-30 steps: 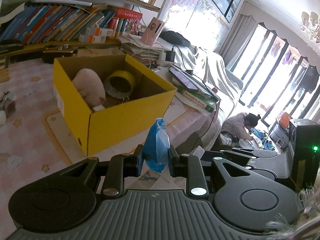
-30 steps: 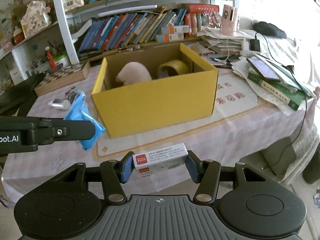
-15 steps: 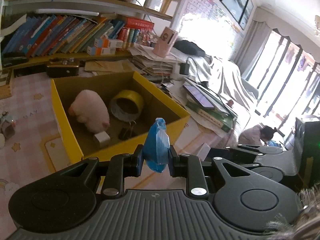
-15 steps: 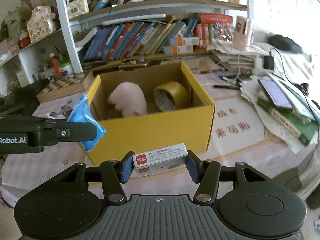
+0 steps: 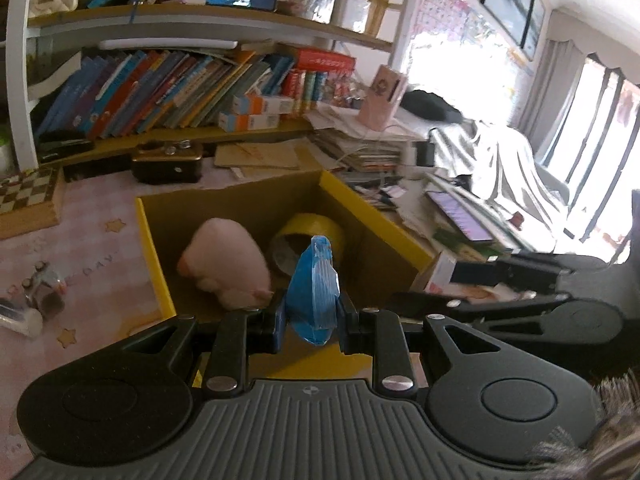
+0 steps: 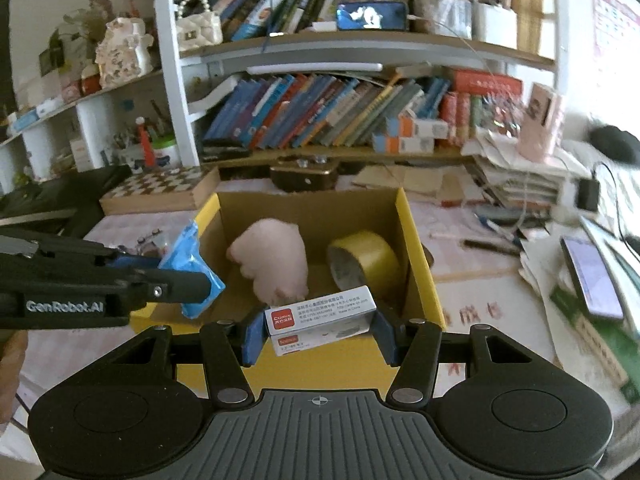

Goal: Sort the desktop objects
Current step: 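Lower both grippers into the yellow box and open them to release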

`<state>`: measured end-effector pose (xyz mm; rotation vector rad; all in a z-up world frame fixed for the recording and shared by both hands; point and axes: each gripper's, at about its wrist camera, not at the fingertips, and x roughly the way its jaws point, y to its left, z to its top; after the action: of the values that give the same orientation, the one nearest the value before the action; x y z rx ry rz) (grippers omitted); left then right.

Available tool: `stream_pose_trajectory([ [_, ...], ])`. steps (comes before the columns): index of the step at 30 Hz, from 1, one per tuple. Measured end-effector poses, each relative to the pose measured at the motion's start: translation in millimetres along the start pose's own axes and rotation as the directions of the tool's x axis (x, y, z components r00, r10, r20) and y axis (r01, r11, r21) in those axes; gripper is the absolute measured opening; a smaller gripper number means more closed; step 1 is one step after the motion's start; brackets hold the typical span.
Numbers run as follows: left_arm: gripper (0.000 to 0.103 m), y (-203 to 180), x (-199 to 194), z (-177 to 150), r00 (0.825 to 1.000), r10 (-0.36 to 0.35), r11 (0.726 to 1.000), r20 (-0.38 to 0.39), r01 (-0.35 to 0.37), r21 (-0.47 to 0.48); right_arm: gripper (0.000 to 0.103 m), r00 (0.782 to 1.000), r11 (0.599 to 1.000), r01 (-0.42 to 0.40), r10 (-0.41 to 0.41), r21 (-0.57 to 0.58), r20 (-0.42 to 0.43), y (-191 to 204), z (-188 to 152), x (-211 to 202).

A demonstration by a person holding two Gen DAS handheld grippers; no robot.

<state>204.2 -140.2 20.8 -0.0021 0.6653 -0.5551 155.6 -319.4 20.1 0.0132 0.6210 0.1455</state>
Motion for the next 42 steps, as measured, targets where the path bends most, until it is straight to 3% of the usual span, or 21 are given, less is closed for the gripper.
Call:
stream_pose_trajectory([
  [8, 0.022, 8, 34, 8, 0.996, 0.070, 0.996, -0.053, -0.067, 0.060, 0.055, 0.999, 0.993, -0.038, 0.034, -0.108, -0.042, -6, 17, 42],
  [15, 0.022, 11, 61, 7, 0.987, 0.101, 0.990, -0.124, -0.087, 0.113, 0.055, 0.987, 0.976, -0.084, 0.055, -0.200, -0.148, -4, 24, 82],
  [26, 0.022, 9, 84, 8, 0.972, 0.116, 0.983, -0.203, -0.082, 0.166, 0.055, 0.933, 0.942, -0.196, 0.093, -0.273, -0.349, -7, 25, 129],
  [31, 0.023, 8, 87, 8, 0.973, 0.121, 0.983, -0.198, -0.090, 0.161, 0.056, 0.920, 0.938, -0.220, 0.108, -0.268, -0.377, -8, 25, 133],
  [34, 0.035, 5, 83, 7, 0.979, 0.126, 0.981, -0.163, -0.099, 0.164, 0.056, 0.921, 0.938, -0.223, 0.113, -0.266, -0.372, -8, 24, 131],
  [38, 0.061, 2, 70, 7, 0.983, 0.157, 0.974, -0.097, -0.139, 0.177, 0.058, 0.924, 0.945, -0.218, 0.120, -0.243, -0.363, -11, 27, 130],
  [40, 0.067, 1, 63, 8, 0.984, 0.163, 0.974, -0.074, -0.149, 0.170, 0.061, 0.932, 0.947, -0.209, 0.118, -0.244, -0.342, -10, 29, 124],
  [42, 0.080, 2, 52, 10, 0.983, 0.179, 0.972, -0.045, -0.170, 0.161, 0.064, 0.943, 0.948, -0.197, 0.114, -0.249, -0.313, -8, 33, 117],
])
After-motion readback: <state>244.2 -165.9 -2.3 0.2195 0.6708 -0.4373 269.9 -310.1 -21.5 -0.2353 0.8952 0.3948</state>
